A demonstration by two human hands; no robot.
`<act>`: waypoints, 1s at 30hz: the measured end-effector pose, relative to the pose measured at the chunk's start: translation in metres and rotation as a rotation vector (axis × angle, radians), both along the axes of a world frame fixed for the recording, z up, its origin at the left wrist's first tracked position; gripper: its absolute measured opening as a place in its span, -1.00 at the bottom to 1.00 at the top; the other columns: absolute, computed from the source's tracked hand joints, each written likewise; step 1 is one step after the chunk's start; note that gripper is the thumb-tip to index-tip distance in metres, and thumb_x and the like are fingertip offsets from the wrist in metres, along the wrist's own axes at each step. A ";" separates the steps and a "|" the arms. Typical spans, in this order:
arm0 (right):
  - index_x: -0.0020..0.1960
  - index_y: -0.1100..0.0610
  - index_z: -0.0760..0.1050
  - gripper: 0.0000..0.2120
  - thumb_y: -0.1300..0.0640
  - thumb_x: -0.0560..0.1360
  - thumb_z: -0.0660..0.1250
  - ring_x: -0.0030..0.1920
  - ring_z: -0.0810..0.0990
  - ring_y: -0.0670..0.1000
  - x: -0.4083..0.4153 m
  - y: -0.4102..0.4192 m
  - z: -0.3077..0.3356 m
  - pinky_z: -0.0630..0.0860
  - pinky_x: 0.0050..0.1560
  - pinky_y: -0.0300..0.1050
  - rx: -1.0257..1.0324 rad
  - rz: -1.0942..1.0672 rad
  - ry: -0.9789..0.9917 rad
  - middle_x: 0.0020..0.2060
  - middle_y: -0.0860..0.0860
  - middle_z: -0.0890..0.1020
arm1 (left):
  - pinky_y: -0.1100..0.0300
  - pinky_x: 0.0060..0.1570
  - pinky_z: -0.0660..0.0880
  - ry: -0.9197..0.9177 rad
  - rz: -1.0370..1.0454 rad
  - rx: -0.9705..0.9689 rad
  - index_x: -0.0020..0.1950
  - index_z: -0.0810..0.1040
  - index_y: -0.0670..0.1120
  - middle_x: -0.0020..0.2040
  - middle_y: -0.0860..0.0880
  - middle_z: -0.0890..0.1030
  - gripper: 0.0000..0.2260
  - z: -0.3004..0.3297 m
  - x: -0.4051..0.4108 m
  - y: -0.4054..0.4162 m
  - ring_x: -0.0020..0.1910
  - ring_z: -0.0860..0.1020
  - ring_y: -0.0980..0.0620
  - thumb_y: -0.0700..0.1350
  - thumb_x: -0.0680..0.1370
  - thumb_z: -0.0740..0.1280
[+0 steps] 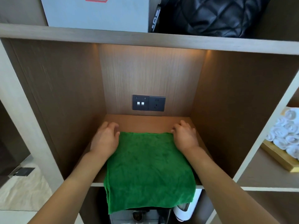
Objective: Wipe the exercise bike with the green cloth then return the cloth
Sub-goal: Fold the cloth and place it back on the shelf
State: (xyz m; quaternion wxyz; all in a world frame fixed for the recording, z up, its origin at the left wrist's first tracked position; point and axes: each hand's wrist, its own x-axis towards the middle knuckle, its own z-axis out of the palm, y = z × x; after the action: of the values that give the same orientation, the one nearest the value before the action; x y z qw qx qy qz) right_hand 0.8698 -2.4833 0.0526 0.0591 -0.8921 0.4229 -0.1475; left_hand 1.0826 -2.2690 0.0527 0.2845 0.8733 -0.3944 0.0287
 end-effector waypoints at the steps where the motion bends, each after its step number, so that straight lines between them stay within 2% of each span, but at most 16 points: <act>1: 0.29 0.09 0.57 -0.73 0.02 0.72 0.19 0.33 0.46 0.19 -0.006 0.010 0.002 0.41 0.31 0.16 -0.010 0.033 -0.024 0.26 0.08 0.49 | -0.05 0.35 0.50 -0.022 -0.050 0.006 0.44 0.54 -0.06 0.33 -0.09 0.51 -0.67 -0.001 -0.014 0.010 0.33 0.53 -0.16 -0.05 0.67 0.34; 5: 0.51 0.11 0.46 -0.56 -0.09 0.74 0.18 0.43 0.45 0.14 -0.019 0.062 -0.002 0.41 0.45 0.14 0.200 0.204 -0.150 0.44 0.03 0.45 | 0.06 0.54 0.32 -0.055 -0.229 0.089 0.61 0.38 0.01 0.54 0.01 0.40 -0.54 -0.017 -0.067 0.028 0.55 0.36 -0.02 0.10 0.72 0.22; 9: 0.63 0.05 0.32 -0.46 -0.19 0.74 0.10 0.61 0.28 0.09 -0.027 0.090 -0.024 0.25 0.60 0.05 0.184 0.242 -0.023 0.62 0.01 0.31 | 0.07 0.61 0.17 -0.072 -0.220 0.207 0.67 0.28 0.05 0.67 0.00 0.24 -0.52 -0.033 -0.071 0.048 0.66 0.18 -0.02 0.14 0.76 0.06; 13: 0.66 -0.01 0.27 -0.42 -0.24 0.72 0.11 0.65 0.20 0.04 -0.040 0.077 -0.025 0.16 0.63 0.01 0.172 0.304 0.017 0.66 -0.04 0.24 | 0.06 0.65 0.03 -0.087 -0.257 0.268 0.68 0.18 0.21 0.70 0.14 0.15 -0.55 -0.039 -0.043 0.077 0.69 0.08 0.06 0.12 0.76 -0.03; 16: 0.64 -0.02 0.32 -0.44 -0.23 0.71 0.12 0.64 0.24 0.01 -0.058 0.078 -0.024 0.19 0.62 0.01 0.177 0.367 -0.013 0.64 -0.08 0.29 | 0.04 0.65 -0.03 -0.090 -0.256 0.318 0.69 0.11 0.24 0.71 0.21 0.08 -0.54 -0.039 -0.037 0.091 0.70 0.01 0.09 0.10 0.77 -0.08; 18: 0.63 -0.02 0.35 -0.39 -0.26 0.67 0.05 0.63 0.26 -0.02 -0.075 0.085 -0.024 0.20 0.62 0.00 0.156 0.366 -0.033 0.63 -0.09 0.32 | 0.05 0.65 -0.06 -0.097 -0.240 0.312 0.70 0.09 0.23 0.70 0.22 0.08 -0.54 -0.040 -0.039 0.101 0.70 0.00 0.11 0.09 0.77 -0.09; 20: 0.67 -0.09 0.23 -0.31 -0.34 0.63 -0.08 0.68 0.12 -0.08 -0.091 0.096 -0.028 0.09 0.66 -0.03 0.111 0.354 0.028 0.67 -0.16 0.19 | 0.05 0.65 -0.07 -0.093 -0.218 0.310 0.70 0.08 0.23 0.71 0.21 0.06 -0.52 -0.045 -0.046 0.111 0.70 -0.03 0.11 0.11 0.76 -0.12; 22: 0.71 -0.17 0.03 -0.27 -0.41 0.60 -0.22 0.69 -0.08 -0.16 -0.102 0.109 -0.035 -0.09 0.68 -0.09 0.078 0.341 0.108 0.66 -0.26 -0.03 | 0.02 0.66 -0.09 -0.086 -0.217 0.319 0.70 0.05 0.22 0.71 0.22 0.01 -0.49 -0.048 -0.054 0.118 0.70 -0.11 0.14 0.17 0.73 -0.19; 24: 0.71 -0.21 -0.10 -0.25 -0.46 0.58 -0.26 0.67 -0.21 -0.20 -0.106 0.115 -0.038 -0.19 0.67 -0.08 0.079 0.313 0.156 0.65 -0.28 -0.15 | 0.02 0.65 -0.11 -0.074 -0.259 0.283 0.70 0.08 0.19 0.71 0.24 -0.04 -0.41 -0.046 -0.062 0.115 0.66 -0.22 0.23 0.26 0.68 -0.23; 26: 0.71 -0.20 -0.13 -0.19 -0.51 0.54 -0.26 0.66 -0.25 -0.20 -0.103 0.113 -0.035 -0.22 0.67 -0.03 0.131 0.293 0.165 0.66 -0.27 -0.17 | 0.03 0.64 -0.16 -0.037 -0.328 0.275 0.71 0.08 0.16 0.71 0.25 -0.09 -0.31 -0.040 -0.068 0.100 0.64 -0.27 0.26 0.37 0.63 -0.28; 28: 0.72 -0.20 -0.12 -0.11 -0.57 0.48 -0.26 0.67 -0.25 -0.18 -0.094 0.104 -0.031 -0.23 0.65 0.00 0.200 0.287 0.173 0.68 -0.25 -0.16 | 0.00 0.65 -0.20 -0.005 -0.373 0.340 0.73 -0.04 0.14 0.71 0.21 -0.15 -0.19 -0.038 -0.072 0.079 0.67 -0.26 0.20 0.44 0.53 -0.29; 30: 0.72 -0.19 -0.11 -0.08 -0.59 0.45 -0.25 0.68 -0.22 -0.14 -0.080 0.089 -0.029 -0.24 0.64 0.04 0.243 0.282 0.178 0.69 -0.21 -0.14 | -0.05 0.66 -0.20 -0.001 -0.375 0.378 0.74 -0.10 0.12 0.72 0.18 -0.16 -0.18 -0.040 -0.068 0.059 0.69 -0.23 0.14 0.45 0.53 -0.27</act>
State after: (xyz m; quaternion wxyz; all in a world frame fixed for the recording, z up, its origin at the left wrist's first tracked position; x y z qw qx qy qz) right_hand 0.7899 -2.3940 0.0234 0.1486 -0.9384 0.3120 -0.0060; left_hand 1.0147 -2.2105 0.0127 0.1166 0.8226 -0.5479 -0.0982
